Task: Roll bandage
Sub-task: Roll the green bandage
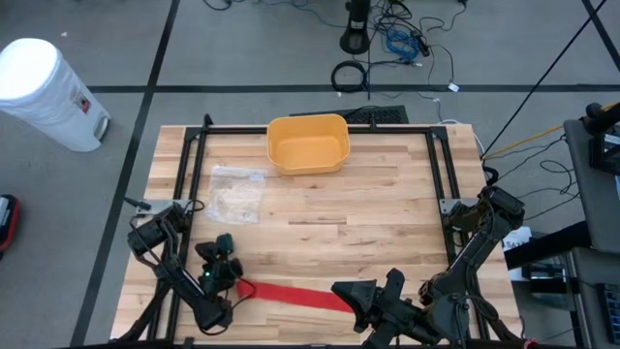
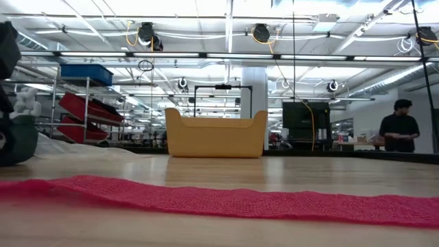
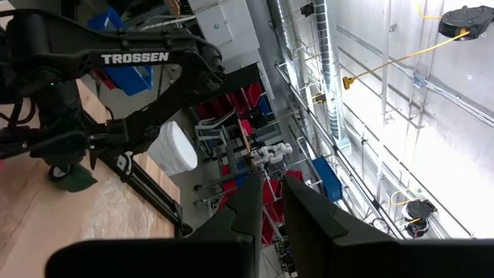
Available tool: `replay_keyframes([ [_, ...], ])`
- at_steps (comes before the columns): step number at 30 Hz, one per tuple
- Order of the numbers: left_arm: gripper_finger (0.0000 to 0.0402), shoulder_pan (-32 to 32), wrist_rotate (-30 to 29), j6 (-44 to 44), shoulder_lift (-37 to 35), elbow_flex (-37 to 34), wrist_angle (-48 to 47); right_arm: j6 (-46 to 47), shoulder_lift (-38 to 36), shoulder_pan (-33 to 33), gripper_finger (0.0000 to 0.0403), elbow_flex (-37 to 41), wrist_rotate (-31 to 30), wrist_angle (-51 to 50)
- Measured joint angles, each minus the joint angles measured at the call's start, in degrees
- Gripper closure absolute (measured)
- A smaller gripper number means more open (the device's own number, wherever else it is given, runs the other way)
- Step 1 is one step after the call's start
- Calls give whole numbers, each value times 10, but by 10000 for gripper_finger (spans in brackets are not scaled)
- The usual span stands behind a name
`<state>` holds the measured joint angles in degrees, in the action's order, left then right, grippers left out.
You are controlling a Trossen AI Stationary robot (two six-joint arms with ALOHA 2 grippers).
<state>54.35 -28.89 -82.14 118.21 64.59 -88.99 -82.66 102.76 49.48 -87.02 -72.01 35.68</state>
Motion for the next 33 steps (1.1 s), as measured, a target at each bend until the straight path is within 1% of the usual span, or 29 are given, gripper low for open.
replay_keyframes([
  [4, 231, 0, 9, 0, 0, -28, 35, 2, 0, 0, 362, 0, 0, 0],
  [9, 261, 0, 8, -27, -1, -41, 31, 2, 0, 0, 362, 0, 0, -4],
  [12, 299, 1, 8, -29, 0, -41, 21, 2, 0, 0, 362, 0, 0, -5],
  [16, 363, 2, 8, -31, 0, -41, 15, 2, 0, 0, 362, 0, 0, -5],
  [18, 384, 2, 8, -31, 0, -37, 14, 2, 0, 0, 362, 0, 0, -4],
  [21, 385, 2, 3, -34, 0, -23, 0, 8, 0, 0, 362, 0, 0, -7],
  [24, 369, 2, -2, -38, -4, -5, -8, 11, 0, -1, 362, 0, 0, -9],
  [33, 361, 5, -48, -30, -59, 48, -11, 26, 0, -11, 362, 0, -2, -9],
])
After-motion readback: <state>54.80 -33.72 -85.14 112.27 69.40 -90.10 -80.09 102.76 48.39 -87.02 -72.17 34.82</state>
